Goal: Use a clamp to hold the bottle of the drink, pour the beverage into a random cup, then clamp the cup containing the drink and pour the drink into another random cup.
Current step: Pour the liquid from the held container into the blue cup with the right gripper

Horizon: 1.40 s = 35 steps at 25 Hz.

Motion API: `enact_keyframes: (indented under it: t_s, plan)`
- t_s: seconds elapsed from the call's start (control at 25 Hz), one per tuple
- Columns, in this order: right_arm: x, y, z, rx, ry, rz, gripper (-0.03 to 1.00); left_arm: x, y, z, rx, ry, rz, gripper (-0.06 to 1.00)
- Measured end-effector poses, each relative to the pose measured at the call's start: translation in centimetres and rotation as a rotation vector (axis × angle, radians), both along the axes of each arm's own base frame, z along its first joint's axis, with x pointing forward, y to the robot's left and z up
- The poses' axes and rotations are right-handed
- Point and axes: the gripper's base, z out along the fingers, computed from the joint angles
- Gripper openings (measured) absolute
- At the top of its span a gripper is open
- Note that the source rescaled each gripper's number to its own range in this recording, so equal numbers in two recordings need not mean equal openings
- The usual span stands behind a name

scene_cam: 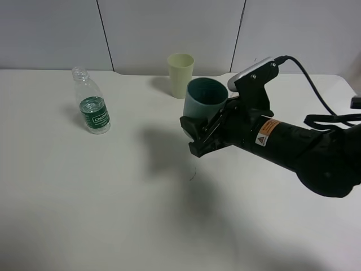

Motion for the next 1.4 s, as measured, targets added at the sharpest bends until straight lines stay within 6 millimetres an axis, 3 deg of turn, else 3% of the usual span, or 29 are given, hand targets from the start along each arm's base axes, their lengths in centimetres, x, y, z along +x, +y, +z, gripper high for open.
enact_keyframes:
  t_s: [0.32, 0.64, 0.88, 1.16, 1.4]
  plan:
    - [-0.3, -1.0, 2.8, -0.050, -0.031, -0.006, 0.01, 0.0, 0.0, 0.0, 0.000, 0.000, 0.000, 1.00]
    - [3.1, -2.4, 6.0, -0.074, 0.072, -0.071, 0.01, 0.0, 0.0, 0.0, 0.000, 0.000, 0.000, 1.00]
    - [5.1, -2.4, 8.5, -0.067, 0.077, -0.080, 0.01, 0.0, 0.0, 0.0, 0.000, 0.000, 0.000, 1.00]
    - [5.6, -2.1, 9.6, -0.064, 0.103, -0.078, 0.01, 0.0, 0.0, 0.0, 0.000, 0.000, 0.000, 1.00]
    - [6.0, -2.5, 9.9, -0.167, 0.143, -0.115, 0.01, 0.0, 0.0, 0.0, 0.000, 0.000, 0.000, 1.00]
